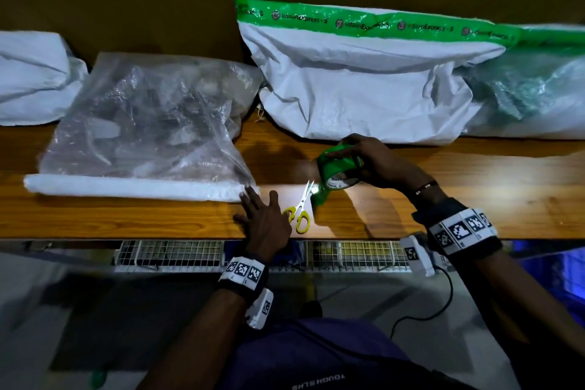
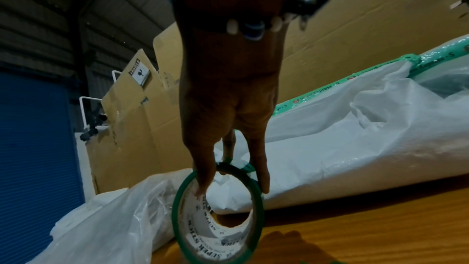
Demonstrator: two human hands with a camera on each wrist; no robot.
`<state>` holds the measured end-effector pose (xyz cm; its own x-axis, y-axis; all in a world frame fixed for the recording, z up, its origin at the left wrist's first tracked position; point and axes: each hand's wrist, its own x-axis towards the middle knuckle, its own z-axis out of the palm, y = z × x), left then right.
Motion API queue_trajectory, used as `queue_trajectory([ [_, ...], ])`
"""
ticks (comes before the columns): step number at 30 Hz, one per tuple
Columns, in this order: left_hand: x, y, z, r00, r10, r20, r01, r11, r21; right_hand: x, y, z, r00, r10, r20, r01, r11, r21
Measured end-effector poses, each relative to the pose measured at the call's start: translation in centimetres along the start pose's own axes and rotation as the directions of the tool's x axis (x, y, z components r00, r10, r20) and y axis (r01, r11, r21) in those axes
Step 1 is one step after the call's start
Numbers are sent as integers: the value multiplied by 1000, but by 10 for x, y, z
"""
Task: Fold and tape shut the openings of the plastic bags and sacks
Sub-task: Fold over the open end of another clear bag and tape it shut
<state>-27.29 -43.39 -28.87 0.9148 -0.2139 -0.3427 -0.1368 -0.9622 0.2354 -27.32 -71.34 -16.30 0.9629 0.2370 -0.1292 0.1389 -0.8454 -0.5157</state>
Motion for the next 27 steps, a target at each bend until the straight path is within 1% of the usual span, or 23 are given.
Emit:
queue_trajectory([
  [5, -2, -3, 3, 999, 36, -19, -36, 999, -8, 2, -6, -1, 999, -16, -30, 17, 1000, 10],
  [9, -3, -11, 3, 998, 56, -24, -57, 998, -35, -2, 0, -8, 999, -2, -41, 3, 1000, 18],
  [14, -6, -18, 2, 998, 56, -37, -59, 995, -82, -4, 0, -10, 999, -22, -48, 23, 999, 31],
  [21, -6, -20, 0, 996, 26, -80, -30, 999, -45, -1, -7, -14, 998, -45, -38, 45, 999, 7],
  [23, -8, -21, -7, 994, 14, -105, -23, 996, -84, -5, -13, -30, 990, -91, -112, 95, 995, 38],
  [24, -8, -22, -10, 990, 27, -140, -45, 991, -126, -4, -16, -44, 978, -111, -176, 120, 992, 46],
  [26, -8, -28, -14, 987, 60, -148, -91, 973, -212, 4, -21, -76, 956, -116, -269, 122, 993, 5],
  [27, -8, -34, -12, 975, 67, -212, -112, 971, -211, 7, -25, -90, 951, -117, -285, 118, 993, -15],
])
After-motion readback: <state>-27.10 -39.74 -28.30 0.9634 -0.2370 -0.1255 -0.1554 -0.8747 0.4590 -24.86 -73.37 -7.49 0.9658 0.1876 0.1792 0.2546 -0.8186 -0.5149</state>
